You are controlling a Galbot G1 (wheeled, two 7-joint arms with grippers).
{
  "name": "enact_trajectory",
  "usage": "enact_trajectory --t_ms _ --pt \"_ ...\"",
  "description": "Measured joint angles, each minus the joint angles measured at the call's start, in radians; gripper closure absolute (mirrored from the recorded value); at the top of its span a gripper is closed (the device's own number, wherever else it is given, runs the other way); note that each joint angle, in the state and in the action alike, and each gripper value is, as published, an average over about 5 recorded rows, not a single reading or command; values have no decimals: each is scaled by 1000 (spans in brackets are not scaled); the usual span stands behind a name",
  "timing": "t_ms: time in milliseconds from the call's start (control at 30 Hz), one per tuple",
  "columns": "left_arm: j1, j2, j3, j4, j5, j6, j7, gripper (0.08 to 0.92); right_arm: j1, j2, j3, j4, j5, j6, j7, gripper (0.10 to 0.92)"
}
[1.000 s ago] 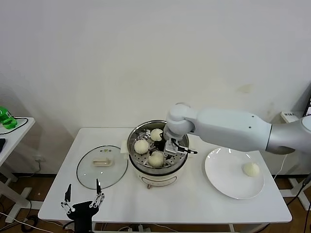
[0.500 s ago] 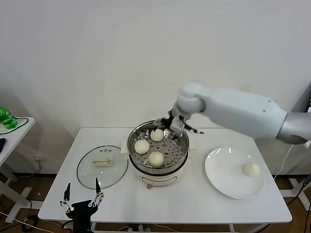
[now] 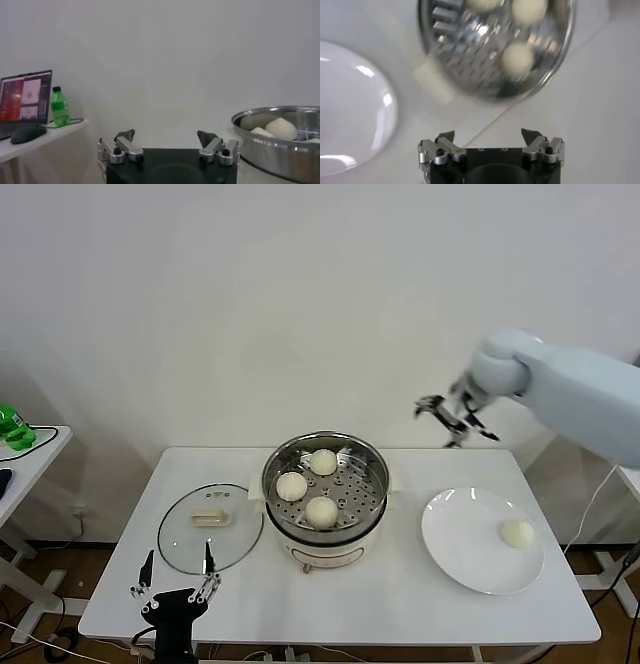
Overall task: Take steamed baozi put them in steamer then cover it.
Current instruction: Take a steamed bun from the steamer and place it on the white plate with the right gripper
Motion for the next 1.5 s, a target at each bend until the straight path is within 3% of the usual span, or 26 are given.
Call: enact_trajectory --t_ms 233,500,1500 --pt "5 3 12 -6 15 -7 0 177 -104 -156 25 28 -21 -107 18 203" --pt "28 -7 14 -10 38 -20 -1 177 -281 -222 153 -2 -49 -163 18 203" --pt "39 -16 2 9 43 -27 -2 177 -643 -109 446 -229 -122 -228 12 203"
